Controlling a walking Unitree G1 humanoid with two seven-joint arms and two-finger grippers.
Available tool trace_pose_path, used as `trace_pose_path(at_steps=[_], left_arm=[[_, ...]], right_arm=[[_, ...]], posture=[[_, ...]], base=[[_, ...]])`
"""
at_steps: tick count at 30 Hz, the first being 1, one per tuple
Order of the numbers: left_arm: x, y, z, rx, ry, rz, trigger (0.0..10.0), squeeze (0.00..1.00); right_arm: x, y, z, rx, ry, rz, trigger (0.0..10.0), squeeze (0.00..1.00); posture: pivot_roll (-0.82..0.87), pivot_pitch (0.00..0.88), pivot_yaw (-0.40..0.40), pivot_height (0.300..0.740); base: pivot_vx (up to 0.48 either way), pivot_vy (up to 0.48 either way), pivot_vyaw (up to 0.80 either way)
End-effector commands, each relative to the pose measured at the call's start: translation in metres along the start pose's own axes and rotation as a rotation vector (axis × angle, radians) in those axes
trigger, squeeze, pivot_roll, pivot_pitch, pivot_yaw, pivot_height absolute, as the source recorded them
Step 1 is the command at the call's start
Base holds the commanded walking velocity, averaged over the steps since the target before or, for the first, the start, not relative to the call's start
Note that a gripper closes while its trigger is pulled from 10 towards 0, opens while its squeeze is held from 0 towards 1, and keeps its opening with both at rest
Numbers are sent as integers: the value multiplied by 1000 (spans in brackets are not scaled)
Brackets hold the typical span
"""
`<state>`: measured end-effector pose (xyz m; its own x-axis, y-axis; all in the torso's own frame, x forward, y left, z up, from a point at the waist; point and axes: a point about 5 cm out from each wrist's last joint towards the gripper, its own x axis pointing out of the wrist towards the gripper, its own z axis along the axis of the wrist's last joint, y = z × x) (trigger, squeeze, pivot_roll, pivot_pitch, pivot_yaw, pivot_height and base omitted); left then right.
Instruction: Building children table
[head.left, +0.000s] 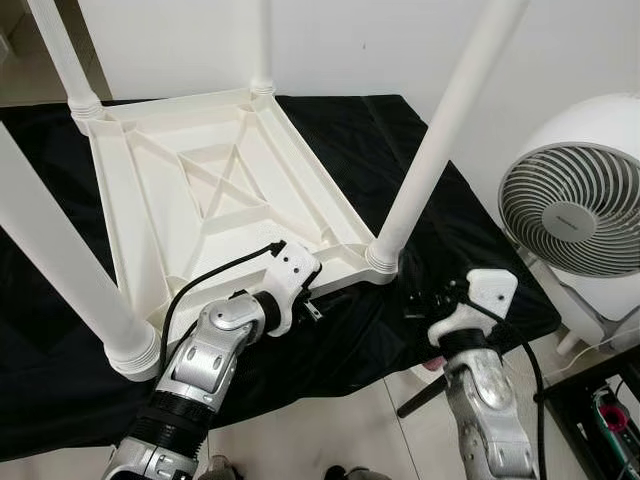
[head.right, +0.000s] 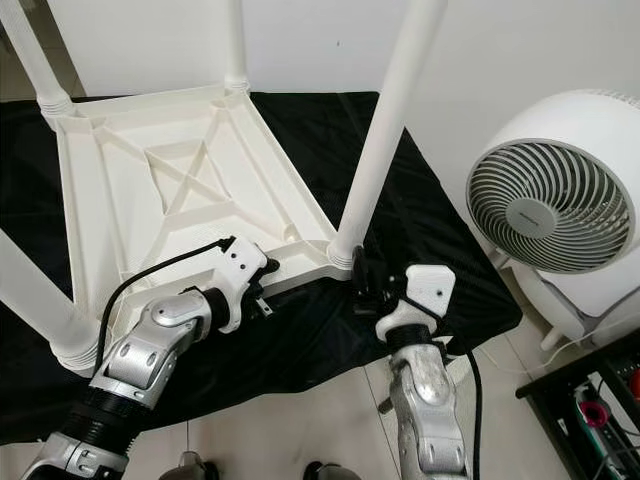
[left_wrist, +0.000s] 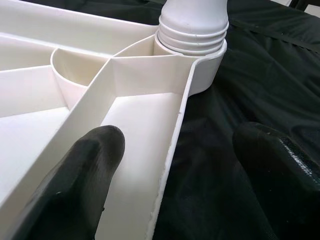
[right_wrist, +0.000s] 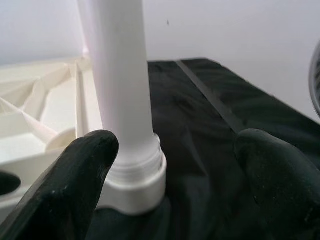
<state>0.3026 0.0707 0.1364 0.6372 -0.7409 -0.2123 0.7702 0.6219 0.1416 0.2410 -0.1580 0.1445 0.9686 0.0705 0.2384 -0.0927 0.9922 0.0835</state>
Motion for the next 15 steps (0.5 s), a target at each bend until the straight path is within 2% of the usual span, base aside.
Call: trace_pose_path(at_steps=[1, 4, 5, 7, 8, 11, 14, 15], left_arm=[[-3, 13, -20, -36, 99, 249, 10000, 0], [-3, 15, -19, -32, 100, 254, 10000, 0], [-3, 16, -18, -30, 98, 257, 10000, 0], [-3, 16, -17, -28, 96, 259, 10000, 0], [-4, 17, -16, -25, 92, 263, 10000, 0], [-7, 19, -11, -26, 76, 271, 10000, 0], [-9, 19, -9, -24, 71, 276, 10000, 0], [-11, 20, -8, -24, 67, 278, 10000, 0]], right_arm=[[-4, 3, 0, 17, 20, 49, 10000, 0], [-4, 7, 1, 49, 31, 100, 9882, 0], [-3, 10, 2, 73, 33, 131, 4706, 0], [-1, 11, 2, 86, 33, 149, 4706, 0], [0, 14, 5, 117, 32, 187, 0, 0], [4, 21, 10, 175, 37, 288, 0, 0], [7, 22, 10, 196, 50, 299, 0, 0], [9, 21, 11, 206, 49, 316, 2431, 0]], posture=[[-6, 132, -43, 740], [-1, 133, -42, 740], [-1, 133, -42, 740], [4, 133, -44, 740], [7, 133, -45, 740], [18, 134, -51, 740], [22, 134, -54, 740], [33, 133, -59, 740]], base=[[0, 0, 0], [0, 0, 0], [0, 0, 0], [0, 0, 0], [0, 0, 0], [0, 0, 0], [0, 0, 0], [0, 0, 0]])
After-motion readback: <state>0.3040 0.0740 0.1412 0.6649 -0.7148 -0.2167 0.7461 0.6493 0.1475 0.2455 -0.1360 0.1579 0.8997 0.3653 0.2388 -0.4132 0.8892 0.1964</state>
